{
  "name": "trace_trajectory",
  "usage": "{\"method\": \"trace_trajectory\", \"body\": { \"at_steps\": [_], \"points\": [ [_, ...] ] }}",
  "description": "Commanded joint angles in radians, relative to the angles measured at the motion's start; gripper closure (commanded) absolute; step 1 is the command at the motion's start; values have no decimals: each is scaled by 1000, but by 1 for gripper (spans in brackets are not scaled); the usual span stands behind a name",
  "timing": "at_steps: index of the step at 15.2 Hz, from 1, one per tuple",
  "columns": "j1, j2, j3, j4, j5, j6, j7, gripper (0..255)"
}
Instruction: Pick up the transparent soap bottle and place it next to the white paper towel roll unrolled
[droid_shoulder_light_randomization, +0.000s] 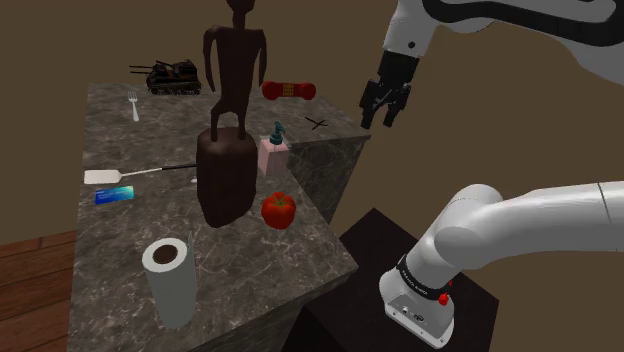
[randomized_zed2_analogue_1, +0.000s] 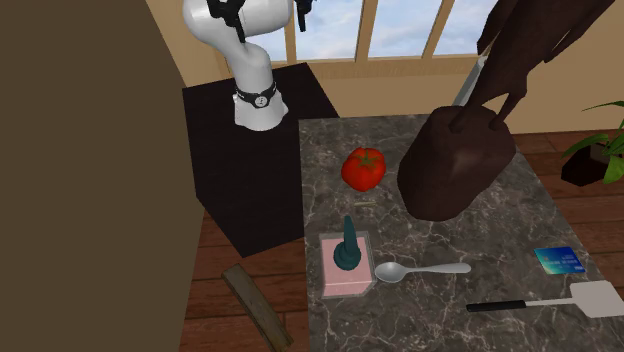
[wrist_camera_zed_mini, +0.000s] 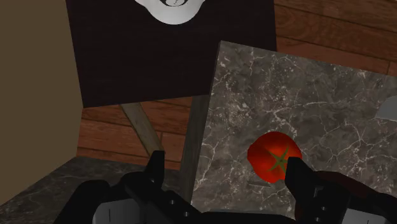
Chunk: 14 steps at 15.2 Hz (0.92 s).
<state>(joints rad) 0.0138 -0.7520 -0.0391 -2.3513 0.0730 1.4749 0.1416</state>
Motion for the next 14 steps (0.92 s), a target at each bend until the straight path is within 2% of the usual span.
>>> {"method": "trace_trajectory", "body": {
  "at_steps": [1,7,14],
  "points": [
    [0,0,0,0,0,0,0,0],
    [10,207,10,50,-6,165,-16,0],
    [19,465,19,170,-16,313,-27,0]
  ]
}}
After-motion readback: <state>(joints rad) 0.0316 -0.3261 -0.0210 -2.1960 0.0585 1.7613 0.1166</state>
